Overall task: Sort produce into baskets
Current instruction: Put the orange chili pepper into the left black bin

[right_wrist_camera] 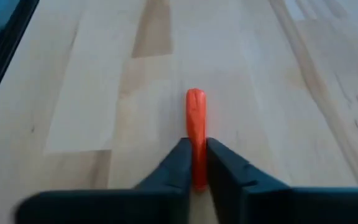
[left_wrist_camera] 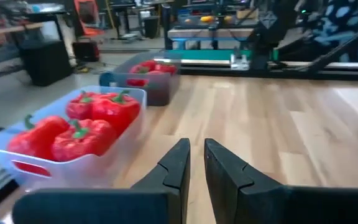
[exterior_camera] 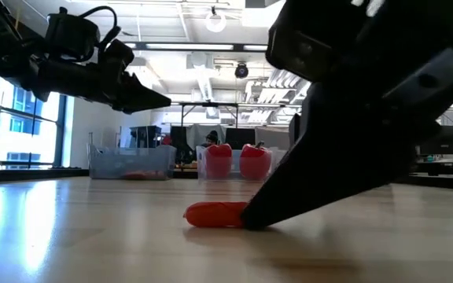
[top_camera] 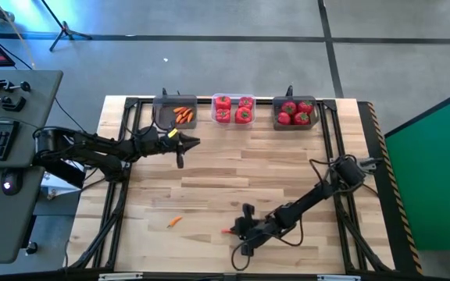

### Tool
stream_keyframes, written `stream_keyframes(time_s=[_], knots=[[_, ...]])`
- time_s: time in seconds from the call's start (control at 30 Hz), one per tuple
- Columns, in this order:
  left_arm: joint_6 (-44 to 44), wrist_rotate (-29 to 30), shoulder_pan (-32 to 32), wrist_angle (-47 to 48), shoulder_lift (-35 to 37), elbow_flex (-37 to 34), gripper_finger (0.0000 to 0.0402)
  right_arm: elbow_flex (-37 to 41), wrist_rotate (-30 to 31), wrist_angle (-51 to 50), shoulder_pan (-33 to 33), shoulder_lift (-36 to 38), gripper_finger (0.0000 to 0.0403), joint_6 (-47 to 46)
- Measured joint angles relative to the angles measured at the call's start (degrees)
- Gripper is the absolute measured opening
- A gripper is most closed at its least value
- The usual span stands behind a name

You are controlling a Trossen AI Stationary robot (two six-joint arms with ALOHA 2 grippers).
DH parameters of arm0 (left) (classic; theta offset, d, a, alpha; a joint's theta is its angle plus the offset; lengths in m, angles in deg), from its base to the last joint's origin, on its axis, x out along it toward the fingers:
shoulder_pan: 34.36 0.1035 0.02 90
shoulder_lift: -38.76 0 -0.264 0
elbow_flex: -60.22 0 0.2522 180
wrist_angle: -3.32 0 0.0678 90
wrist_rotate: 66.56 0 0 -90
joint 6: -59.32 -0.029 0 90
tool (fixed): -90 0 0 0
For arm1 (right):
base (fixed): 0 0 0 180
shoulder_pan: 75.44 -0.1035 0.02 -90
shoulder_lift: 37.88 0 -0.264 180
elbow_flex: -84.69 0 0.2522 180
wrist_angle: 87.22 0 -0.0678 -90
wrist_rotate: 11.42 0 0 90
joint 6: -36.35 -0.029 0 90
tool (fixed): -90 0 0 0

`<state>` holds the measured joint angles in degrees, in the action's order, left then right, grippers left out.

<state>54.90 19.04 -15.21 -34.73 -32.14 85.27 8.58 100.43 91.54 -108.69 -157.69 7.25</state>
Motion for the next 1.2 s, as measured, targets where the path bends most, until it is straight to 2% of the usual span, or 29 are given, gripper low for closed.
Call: stream_keyframes(time_s=[0.1, 0.2, 0.27, 0.47, 0.6, 0.73, 0.9, 1.07, 1.2], knots=[[1.4, -0.7, -0.3, -0.1, 0.0, 0.0, 0.0023, 0.0, -0.9, 0.1, 0.9, 0.3, 0.0009, -0.9], [1.9, -1.5, -0.4, -0.2, 0.0, 0.0, 0.0009, 0.0, -1.6, 1.1, 2.4, 0.3, 0.0024, -0.4], [2.9, -4.2, -0.4, -0.2, 0.0, 0.0, 0.0003, 0.1, -1.7, 1.7, 4.1, 0.3, 0.0030, 1.2], [6.4, -14.0, -0.5, -0.2, 0.0, 0.0, 0.0001, 0.3, -0.2, 1.5, 11.6, 1.1, 0.0007, 7.1], [7.6, -14.3, -1.4, 1.0, 0.0, 0.0, 0.0004, 0.3, -0.4, 2.4, 17.5, 3.5, 0.0006, 13.4], [6.3, -13.1, -2.6, 2.9, 0.0, 0.0, 0.0028, 0.3, -4.6, 2.6, 23.0, 5.9, 0.0007, 19.6], [6.1, -13.0, -4.1, 5.4, 0.0, 0.0, 0.0079, 0.3, -8.8, 2.8, 28.0, 8.1, 0.0004, 25.6], [5.3, -11.3, -5.2, 8.8, 0.0, 0.0, 0.0129, 0.3, -13.0, 4.5, 30.9, 8.9, 0.0003, 28.8], [3.1, -9.7, -6.6, 11.1, 0.0, 0.0, 0.0148, 0.2, -14.0, 6.5, 31.9, 8.9, 0.0003, 30.6]])
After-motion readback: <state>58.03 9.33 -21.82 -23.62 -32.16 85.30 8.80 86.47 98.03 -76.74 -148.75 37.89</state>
